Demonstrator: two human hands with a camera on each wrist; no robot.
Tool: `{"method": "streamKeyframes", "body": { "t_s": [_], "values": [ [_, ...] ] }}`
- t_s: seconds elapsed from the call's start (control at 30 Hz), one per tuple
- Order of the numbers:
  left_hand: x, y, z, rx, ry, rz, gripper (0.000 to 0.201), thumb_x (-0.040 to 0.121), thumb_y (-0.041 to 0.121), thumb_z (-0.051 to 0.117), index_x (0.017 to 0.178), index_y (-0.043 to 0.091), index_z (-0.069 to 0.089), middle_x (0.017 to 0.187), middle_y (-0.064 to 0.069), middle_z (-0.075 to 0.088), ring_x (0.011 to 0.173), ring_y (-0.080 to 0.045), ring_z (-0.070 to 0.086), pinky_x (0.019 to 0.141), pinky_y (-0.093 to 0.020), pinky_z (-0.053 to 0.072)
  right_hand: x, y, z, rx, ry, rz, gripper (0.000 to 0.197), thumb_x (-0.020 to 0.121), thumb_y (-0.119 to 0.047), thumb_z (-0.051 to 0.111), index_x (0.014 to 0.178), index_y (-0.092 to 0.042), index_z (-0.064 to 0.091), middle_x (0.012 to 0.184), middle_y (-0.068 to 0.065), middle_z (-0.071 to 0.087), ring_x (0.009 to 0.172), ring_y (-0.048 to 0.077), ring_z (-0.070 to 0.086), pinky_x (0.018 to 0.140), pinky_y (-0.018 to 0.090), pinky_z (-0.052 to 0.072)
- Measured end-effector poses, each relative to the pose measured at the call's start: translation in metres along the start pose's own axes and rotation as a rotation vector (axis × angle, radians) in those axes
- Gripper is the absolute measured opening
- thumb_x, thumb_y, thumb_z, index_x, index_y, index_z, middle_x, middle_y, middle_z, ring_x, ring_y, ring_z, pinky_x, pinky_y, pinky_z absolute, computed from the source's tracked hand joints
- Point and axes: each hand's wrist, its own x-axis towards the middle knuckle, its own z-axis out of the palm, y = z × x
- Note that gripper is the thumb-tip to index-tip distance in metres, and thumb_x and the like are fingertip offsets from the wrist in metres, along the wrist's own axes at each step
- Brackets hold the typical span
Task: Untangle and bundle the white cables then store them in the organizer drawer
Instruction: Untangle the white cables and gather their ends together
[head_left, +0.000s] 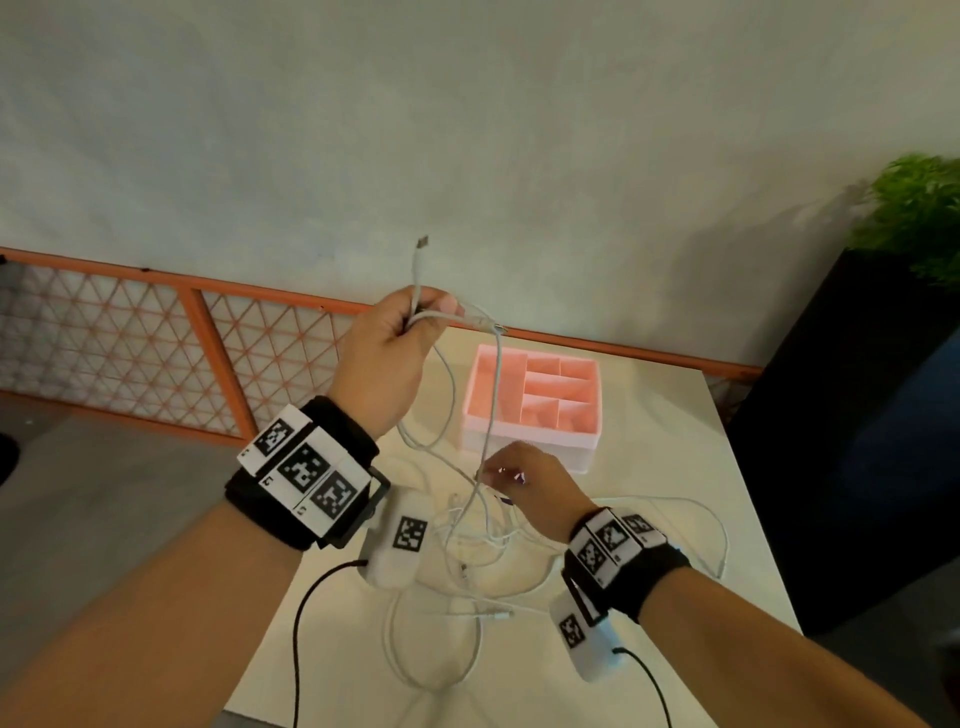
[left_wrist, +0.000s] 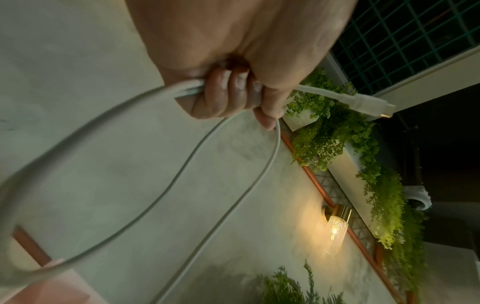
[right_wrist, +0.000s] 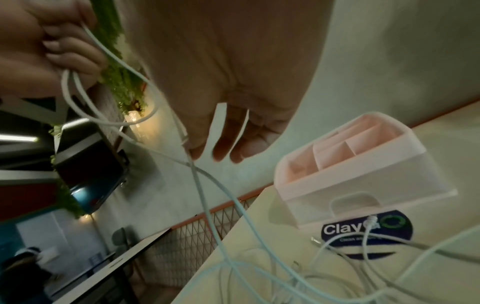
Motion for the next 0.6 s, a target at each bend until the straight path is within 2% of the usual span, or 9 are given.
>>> {"method": "streamKeyframes", "body": {
  "t_s": [0.03,0.1,0.17,0.23,0.3,0.37,0.43,0.5,0.6],
  "values": [
    [0.002,0.0,-0.003,-0.018,0.022,-0.009,0.015,0.093,0.017,0.053,0.083,0.021,0.063,0.053,0.024,0.057,0.053,0.008,0.05,0.057,-0.006,0.036,0.001,-0.004,-0.002,0.022,-0.025,0.03,0.011,0.091,-0.021,0.057,0.096,-0.02,0.067,0.098,-0.002,0.06,0.087,0.015,0.058,0.09,0.032,0.049],
    [0.007,-0.006,-0.011,-0.058,0.087,-0.027,0.016,0.09,0.022,0.056,0.078,0.028,0.065,0.066,0.018,0.063,0.07,-0.002,0.059,0.077,-0.022,0.046,0.001,-0.011,-0.007,0.153,-0.046,0.066,0.014,0.096,-0.017,0.045,0.089,-0.021,0.057,0.093,-0.002,0.065,0.089,0.02,0.061,0.087,0.037,0.051],
    [0.01,-0.014,-0.018,-0.113,0.092,-0.04,0.01,0.084,0.034,0.061,0.081,0.028,0.068,0.085,-0.004,0.069,0.093,-0.028,0.065,0.093,-0.046,0.048,0.001,-0.022,-0.017,0.321,0.001,0.053,0.015,0.099,-0.015,0.034,0.093,-0.012,0.047,0.087,0.001,0.067,0.081,0.02,0.063,0.07,0.035,0.052],
    [0.01,-0.02,-0.02,-0.113,0.069,-0.05,0.017,0.083,0.038,0.063,0.084,0.023,0.069,0.096,-0.022,0.066,0.103,-0.038,0.062,0.099,-0.053,0.045,0.005,-0.033,-0.03,0.465,0.109,0.017,0.017,0.101,-0.016,0.028,0.095,-0.01,0.043,0.077,0.003,0.064,0.07,0.019,0.063,0.059,0.032,0.049],
    [0.006,-0.02,-0.018,-0.044,0.076,-0.047,0.016,0.088,0.031,0.058,0.085,0.02,0.069,0.085,-0.008,0.067,0.09,-0.021,0.063,0.092,-0.039,0.049,0.011,-0.042,-0.043,0.604,0.234,0.001,0.019,0.101,-0.017,0.028,0.089,-0.015,0.043,0.069,0.005,0.059,0.06,0.018,0.061,0.055,0.03,0.05],
    [0.003,-0.022,-0.016,0.01,0.077,-0.038,0.019,0.092,0.026,0.054,0.089,0.013,0.068,0.069,0.014,0.062,0.069,0.0,0.055,0.072,-0.022,0.045,0.016,-0.05,-0.052,0.736,0.289,-0.014,0.018,0.101,-0.014,0.031,0.088,-0.014,0.043,0.067,0.007,0.055,0.057,0.017,0.06,0.057,0.032,0.051],
    [0.001,-0.022,-0.013,0.035,0.075,-0.048,0.021,0.093,0.026,0.052,0.091,0.011,0.067,0.055,0.023,0.056,0.055,0.007,0.049,0.058,-0.011,0.037,0.018,-0.053,-0.056,0.718,0.27,-0.06,0.012,0.097,-0.005,0.039,0.091,-0.013,0.045,0.072,0.008,0.056,0.064,0.018,0.061,0.064,0.031,0.056],
    [0.002,-0.023,-0.012,0.02,0.081,-0.061,0.019,0.094,0.024,0.052,0.089,0.013,0.067,0.055,0.027,0.057,0.056,0.009,0.05,0.058,-0.007,0.036,0.019,-0.052,-0.059,0.577,0.231,-0.092,0.022,0.09,0.008,0.046,0.092,-0.014,0.05,0.078,0.007,0.058,0.073,0.017,0.061,0.069,0.026,0.056],
    [0.003,-0.02,-0.013,0.002,0.074,-0.054,0.017,0.093,0.022,0.053,0.08,0.022,0.065,0.058,0.026,0.061,0.063,0.01,0.053,0.066,-0.008,0.039,0.016,-0.054,-0.063,0.505,0.222,-0.077,0.031,0.091,0.008,0.04,0.086,-0.019,0.054,0.079,0.006,0.061,0.071,0.021,0.061,0.062,0.026,0.051]
  ]
}}
